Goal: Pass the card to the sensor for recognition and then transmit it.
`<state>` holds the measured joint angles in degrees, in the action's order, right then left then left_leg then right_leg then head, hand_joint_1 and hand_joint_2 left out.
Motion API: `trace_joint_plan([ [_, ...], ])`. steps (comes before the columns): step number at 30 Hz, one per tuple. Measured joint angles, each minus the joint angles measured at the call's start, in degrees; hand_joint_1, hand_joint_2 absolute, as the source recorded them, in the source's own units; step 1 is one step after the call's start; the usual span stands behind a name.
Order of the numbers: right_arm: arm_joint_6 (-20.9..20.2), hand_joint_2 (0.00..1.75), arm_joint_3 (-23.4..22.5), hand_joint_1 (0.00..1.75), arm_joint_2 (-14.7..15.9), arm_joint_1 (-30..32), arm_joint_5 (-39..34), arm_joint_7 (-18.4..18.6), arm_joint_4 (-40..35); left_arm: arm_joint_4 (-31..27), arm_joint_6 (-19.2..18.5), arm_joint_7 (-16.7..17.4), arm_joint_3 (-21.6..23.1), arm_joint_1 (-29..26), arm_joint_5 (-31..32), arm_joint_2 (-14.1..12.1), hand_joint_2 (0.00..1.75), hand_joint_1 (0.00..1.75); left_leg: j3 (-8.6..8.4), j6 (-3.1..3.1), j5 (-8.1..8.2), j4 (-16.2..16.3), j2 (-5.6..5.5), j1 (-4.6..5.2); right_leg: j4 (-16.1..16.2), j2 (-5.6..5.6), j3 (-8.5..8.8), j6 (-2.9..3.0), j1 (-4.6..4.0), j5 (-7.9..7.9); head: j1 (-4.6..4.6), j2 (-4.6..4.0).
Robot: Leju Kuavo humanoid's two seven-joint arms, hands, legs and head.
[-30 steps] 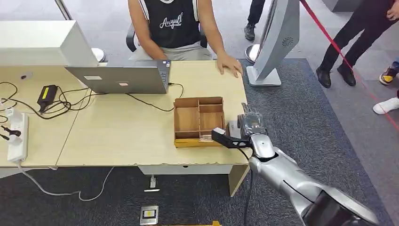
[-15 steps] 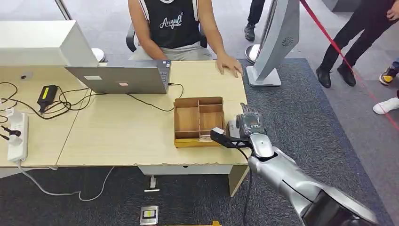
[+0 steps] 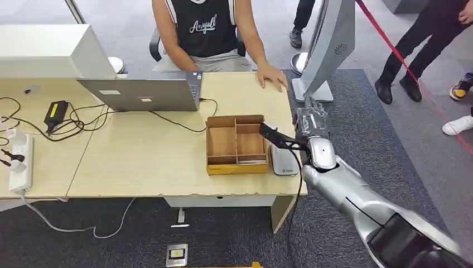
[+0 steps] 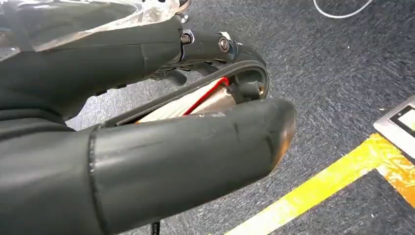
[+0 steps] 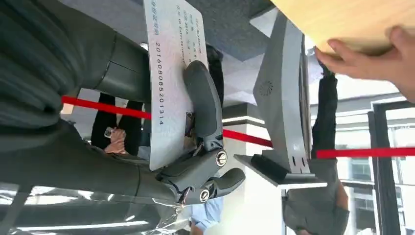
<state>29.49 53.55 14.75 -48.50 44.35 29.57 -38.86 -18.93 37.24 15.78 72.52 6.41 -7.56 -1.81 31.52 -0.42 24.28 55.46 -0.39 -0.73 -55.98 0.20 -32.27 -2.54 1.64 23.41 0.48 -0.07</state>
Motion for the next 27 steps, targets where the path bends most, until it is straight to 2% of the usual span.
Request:
trace_joint_plan([
  [12, 1.0, 1.75, -0.5, 1.75, -0.3, -1.0, 0.1, -1.8, -2.1, 0.0, 0.1, -0.3, 0.0, 0.1, 0.0, 0.5, 0.0, 0.0, 0.01, 0.0, 0.0, 0.0, 0.0, 0.0, 0.0, 0.0, 0.01, 0.0, 0.0, 0.0, 0.02, 0.0],
  [17, -1.3, 1.75, -0.3, 1.75, -1.1, -1.6, 2.1, -2.2, -3.4, 0.0, -0.2, -0.3, 0.0, 0.4, 0.6, 0.5, 0.0, 0.0, 0.02, 0.0, 0.0, 0.0, 0.0, 0.0, 0.0, 0.0, 0.01, 0.0, 0.0, 0.0, 0.0, -0.02],
  [23, -3.6, 1.75, 0.5, 1.75, -2.9, -3.4, 4.0, -2.8, -4.6, 0.0, -0.3, -0.3, 0.0, 0.6, 1.1, 0.5, 0.0, 0.0, 0.02, -0.01, -0.01, 0.0, 0.0, -0.02, 0.0, -0.01, 0.0, 0.0, -0.02, 0.0, 0.0, -0.02],
  [27, -5.0, 1.75, 1.4, 1.75, -5.7, -5.5, 5.7, -4.0, -4.8, 0.0, -0.7, -0.3, 0.0, 0.8, 1.7, 0.5, 0.0, 0.0, 0.01, -0.01, -0.01, 0.0, 0.05, -0.02, 0.0, -0.05, -0.02, 0.01, -0.02, 0.0, 0.0, 0.0],
])
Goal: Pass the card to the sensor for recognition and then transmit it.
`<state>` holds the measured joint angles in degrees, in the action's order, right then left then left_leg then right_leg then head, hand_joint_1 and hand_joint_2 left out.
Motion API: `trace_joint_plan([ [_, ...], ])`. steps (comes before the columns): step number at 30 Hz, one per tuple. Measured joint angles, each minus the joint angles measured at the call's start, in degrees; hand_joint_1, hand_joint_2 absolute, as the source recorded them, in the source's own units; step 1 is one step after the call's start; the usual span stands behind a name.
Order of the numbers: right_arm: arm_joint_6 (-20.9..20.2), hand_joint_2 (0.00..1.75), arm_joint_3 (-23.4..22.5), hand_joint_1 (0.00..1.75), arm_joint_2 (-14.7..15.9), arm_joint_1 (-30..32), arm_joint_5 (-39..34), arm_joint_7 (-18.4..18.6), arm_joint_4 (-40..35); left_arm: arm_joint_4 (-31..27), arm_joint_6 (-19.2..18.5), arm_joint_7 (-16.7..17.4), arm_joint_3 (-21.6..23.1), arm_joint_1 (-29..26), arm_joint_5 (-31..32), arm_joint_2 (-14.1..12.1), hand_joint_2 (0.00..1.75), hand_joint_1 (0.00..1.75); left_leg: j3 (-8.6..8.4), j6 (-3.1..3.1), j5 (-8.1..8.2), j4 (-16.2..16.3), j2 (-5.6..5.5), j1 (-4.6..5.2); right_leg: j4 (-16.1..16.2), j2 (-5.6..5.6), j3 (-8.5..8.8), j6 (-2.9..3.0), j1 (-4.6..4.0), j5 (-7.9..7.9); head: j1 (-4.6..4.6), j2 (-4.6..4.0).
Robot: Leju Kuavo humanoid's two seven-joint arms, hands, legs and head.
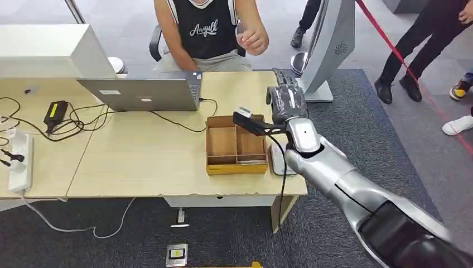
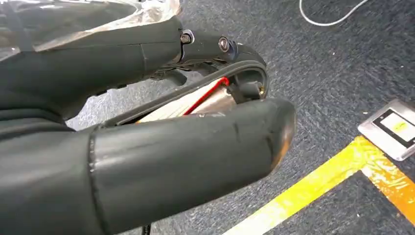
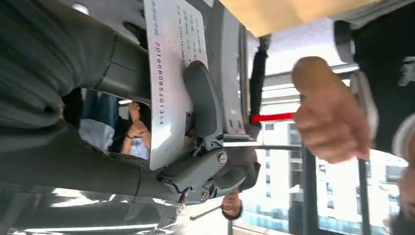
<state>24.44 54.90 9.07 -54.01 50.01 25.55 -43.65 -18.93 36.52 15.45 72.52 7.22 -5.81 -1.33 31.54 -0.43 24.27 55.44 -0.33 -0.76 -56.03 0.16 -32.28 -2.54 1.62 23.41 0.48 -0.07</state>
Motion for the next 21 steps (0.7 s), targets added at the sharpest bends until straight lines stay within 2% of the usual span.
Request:
trace_joint_plan([
  [11, -0.9, 1.75, 1.8, 1.75, -4.2, -3.3, 1.4, -0.2, 0.5, 0.0, -0.6, 0.0, 0.0, 0.3, 0.6, 0.0, 0.0, 0.0, 0.03, 0.0, 0.0, 0.0, 0.02, 0.02, 0.0, -0.04, -0.02, 0.02, 0.01, -0.02, 0.0, 0.0],
  [14, -1.8, 1.75, 2.5, 1.75, -6.3, -5.1, 2.8, -0.3, 1.6, 0.0, -0.9, 0.0, 0.0, 0.7, 0.7, 0.0, 0.0, 0.0, 0.03, 0.0, 0.0, 0.0, 0.04, 0.0, 0.0, -0.05, -0.04, 0.03, 0.0, -0.02, 0.0, 0.0],
  [21, -3.8, 1.75, 4.2, 1.75, -11.7, -8.4, 5.9, 3.1, 4.9, 0.0, -0.9, 0.2, 0.0, 0.6, 1.3, 0.0, 0.0, 0.0, 0.04, -0.03, -0.02, 0.0, 0.02, -0.06, 0.0, -0.04, -0.08, 0.05, -0.07, 0.0, 0.02, -0.02],
])
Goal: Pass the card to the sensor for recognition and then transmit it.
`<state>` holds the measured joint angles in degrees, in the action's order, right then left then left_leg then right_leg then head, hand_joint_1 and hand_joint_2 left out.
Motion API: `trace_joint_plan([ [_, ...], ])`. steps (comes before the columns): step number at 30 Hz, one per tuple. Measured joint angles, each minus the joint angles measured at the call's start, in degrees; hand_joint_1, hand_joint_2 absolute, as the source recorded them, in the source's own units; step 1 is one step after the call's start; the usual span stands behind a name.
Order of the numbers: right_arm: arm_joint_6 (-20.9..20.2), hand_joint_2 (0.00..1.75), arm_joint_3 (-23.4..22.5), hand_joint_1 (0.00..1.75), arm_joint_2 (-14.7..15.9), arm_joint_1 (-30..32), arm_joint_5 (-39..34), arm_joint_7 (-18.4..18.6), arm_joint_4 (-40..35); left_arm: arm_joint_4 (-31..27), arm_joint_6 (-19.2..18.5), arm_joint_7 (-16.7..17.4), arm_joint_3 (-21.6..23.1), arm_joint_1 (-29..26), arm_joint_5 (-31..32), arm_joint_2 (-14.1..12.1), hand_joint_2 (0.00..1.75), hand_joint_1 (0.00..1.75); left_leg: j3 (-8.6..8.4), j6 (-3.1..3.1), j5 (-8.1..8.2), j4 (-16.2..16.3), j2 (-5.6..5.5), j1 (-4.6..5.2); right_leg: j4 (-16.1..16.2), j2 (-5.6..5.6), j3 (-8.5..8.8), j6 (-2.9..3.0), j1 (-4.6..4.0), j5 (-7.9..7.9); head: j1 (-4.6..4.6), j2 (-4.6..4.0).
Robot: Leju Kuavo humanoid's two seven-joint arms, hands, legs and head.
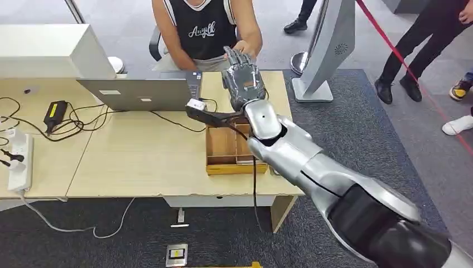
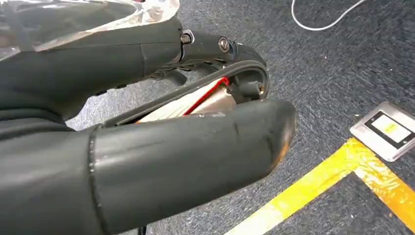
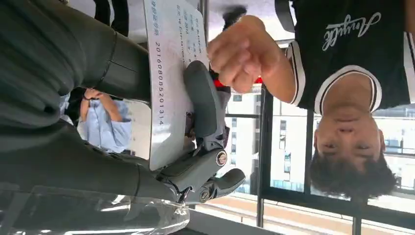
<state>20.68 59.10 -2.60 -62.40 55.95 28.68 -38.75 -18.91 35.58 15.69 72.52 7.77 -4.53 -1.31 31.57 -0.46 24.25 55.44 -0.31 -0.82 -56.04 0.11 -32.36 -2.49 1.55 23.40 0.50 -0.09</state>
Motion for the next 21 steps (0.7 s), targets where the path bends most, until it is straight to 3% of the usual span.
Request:
trace_joint_plan([
  [9, -0.7, 1.75, 1.4, 1.75, -2.4, -1.3, 0.3, 3.1, 3.6, 0.0, -0.3, 0.5, 0.0, -0.3, 0.7, 0.1, 0.0, 0.0, 0.0, 0.0, 0.0, 0.0, 0.0, 0.03, 0.0, 0.0, 0.01, -0.01, 0.02, -0.01, -0.02, 0.0],
  [21, -2.6, 1.75, 1.7, 1.75, -1.5, -1.7, 0.7, 7.8, 5.8, 0.0, -0.6, 0.7, 0.0, -0.5, 1.3, 0.1, 0.0, 0.0, -0.01, 0.0, 0.0, 0.0, 0.01, 0.02, 0.0, 0.0, 0.01, -0.01, 0.02, -0.01, 0.0, 0.02],
])
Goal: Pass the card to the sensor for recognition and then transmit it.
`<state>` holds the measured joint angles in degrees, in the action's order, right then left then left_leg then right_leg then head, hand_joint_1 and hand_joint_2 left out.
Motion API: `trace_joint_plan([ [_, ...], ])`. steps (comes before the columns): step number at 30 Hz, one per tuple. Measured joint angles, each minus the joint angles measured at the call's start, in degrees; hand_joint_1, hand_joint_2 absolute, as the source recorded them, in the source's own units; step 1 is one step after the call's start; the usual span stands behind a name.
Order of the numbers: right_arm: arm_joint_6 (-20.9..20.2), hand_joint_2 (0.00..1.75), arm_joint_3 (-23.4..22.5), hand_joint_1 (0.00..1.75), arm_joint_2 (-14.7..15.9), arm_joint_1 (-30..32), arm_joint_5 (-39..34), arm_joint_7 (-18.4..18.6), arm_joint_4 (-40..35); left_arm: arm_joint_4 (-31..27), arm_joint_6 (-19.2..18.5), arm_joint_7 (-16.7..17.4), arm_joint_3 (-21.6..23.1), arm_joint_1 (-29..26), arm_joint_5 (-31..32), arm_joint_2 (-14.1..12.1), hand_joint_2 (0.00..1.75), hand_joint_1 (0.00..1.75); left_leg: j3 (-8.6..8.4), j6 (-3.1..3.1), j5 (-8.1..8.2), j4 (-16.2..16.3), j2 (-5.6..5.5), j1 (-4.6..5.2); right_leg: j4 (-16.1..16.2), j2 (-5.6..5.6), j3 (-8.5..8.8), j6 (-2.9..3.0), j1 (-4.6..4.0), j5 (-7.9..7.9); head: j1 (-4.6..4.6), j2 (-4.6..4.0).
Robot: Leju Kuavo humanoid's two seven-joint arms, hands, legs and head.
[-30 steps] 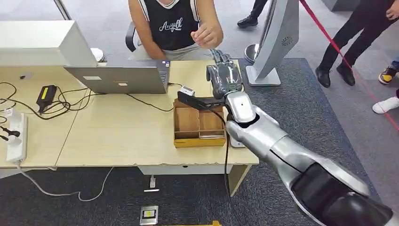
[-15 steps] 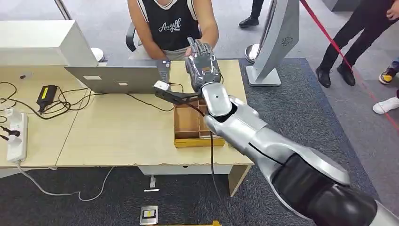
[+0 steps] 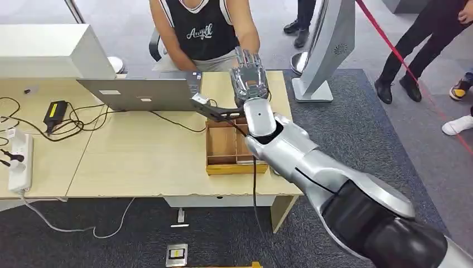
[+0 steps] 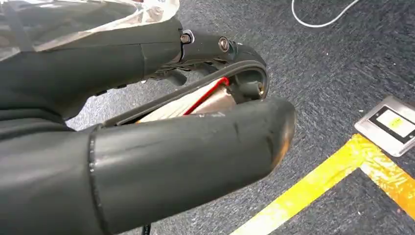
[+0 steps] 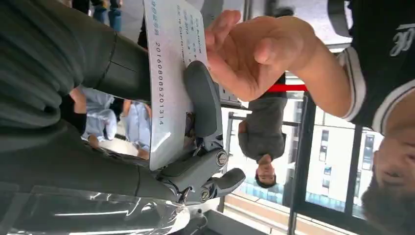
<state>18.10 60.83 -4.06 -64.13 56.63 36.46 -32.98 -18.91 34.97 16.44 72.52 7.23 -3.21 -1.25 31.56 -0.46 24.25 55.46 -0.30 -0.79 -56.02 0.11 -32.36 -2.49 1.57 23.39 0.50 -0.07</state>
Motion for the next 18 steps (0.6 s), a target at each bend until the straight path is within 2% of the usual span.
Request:
trace_joint_plan([
  [18, -0.2, 1.75, 0.0, 1.75, 1.2, -0.3, 0.0, 0.2, 1.3, 0.0, 0.0, 0.0, 0.0, -0.1, 0.1, 0.0, 0.0, 0.0, -0.01, 0.0, 0.0, 0.0, 0.01, 0.0, 0.0, 0.0, 0.0, 0.0, 0.0, -0.01, 0.0, -0.02],
])
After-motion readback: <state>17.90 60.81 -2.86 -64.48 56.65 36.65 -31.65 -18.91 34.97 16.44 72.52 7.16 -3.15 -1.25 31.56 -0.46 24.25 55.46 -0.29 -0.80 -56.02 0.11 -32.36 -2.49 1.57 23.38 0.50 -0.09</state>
